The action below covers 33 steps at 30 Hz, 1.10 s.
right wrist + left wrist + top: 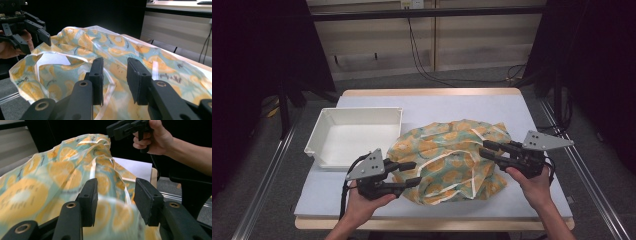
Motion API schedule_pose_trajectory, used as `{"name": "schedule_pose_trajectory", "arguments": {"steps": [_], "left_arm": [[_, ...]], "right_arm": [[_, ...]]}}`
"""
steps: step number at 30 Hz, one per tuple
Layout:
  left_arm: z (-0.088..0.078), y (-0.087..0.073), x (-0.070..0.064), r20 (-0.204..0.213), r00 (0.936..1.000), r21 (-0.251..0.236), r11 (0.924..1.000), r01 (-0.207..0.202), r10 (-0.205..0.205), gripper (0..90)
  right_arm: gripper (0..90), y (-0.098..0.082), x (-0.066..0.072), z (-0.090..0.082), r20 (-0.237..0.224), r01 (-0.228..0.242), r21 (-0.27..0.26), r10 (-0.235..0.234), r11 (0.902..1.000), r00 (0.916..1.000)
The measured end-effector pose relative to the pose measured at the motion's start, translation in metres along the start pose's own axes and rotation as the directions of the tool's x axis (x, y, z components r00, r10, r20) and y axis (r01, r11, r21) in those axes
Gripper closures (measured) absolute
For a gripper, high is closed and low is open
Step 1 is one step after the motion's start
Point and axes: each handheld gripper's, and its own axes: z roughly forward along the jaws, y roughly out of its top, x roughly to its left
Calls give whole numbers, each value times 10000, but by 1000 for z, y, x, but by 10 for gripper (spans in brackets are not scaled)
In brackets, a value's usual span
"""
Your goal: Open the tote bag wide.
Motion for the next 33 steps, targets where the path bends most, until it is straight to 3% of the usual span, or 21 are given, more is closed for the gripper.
{"name": "schedule_pose_trajectory", "arguments": {"steps": [4,6,10,12,13,15,18,21,26,30,33], "left_arm": [[17,10,7,159,9998,255,9996,-117,113,556],[29,14,16,243,9997,540,9985,1,-14,561],[40,16,22,288,9994,597,9980,186,-204,571],[48,18,25,172,9998,831,9965,-80,66,571],[53,17,28,176,9998,866,9962,22,-37,571],[58,16,31,257,9994,846,9962,225,-248,571],[68,10,33,30,10000,1348,9909,26,-30,564],[72,3,34,-50,9998,1481,9888,196,-191,548],[74,-6,36,86,9986,1405,9888,507,-524,512],[84,-15,33,59,9993,1876,9817,340,-358,508],[90,-18,32,42,9994,2132,9765,318,-334,554]], "right_arm": [[658,5,-6,11,-96,67,181,-66,9998,9999],[650,8,-9,18,-183,102,200,-99,9997,9998],[642,12,-12,26,-229,141,253,-136,9996,9996],[629,13,-14,32,-274,147,380,-137,9992,9995],[617,14,-16,36,-314,224,488,-209,9986,9993],[609,15,-18,44,-335,212,641,-191,9977,9993],[587,11,-22,55,-253,181,799,-161,9966,9995],[572,7,-24,59,-159,167,939,-153,9954,9998],[542,3,-25,61,-151,174,1147,-158,9933,9998],[542,1,-25,66,-141,302,1342,-286,9905,9995],[531,-1,-24,70,-199,445,1555,-419,9868,9989]]}}
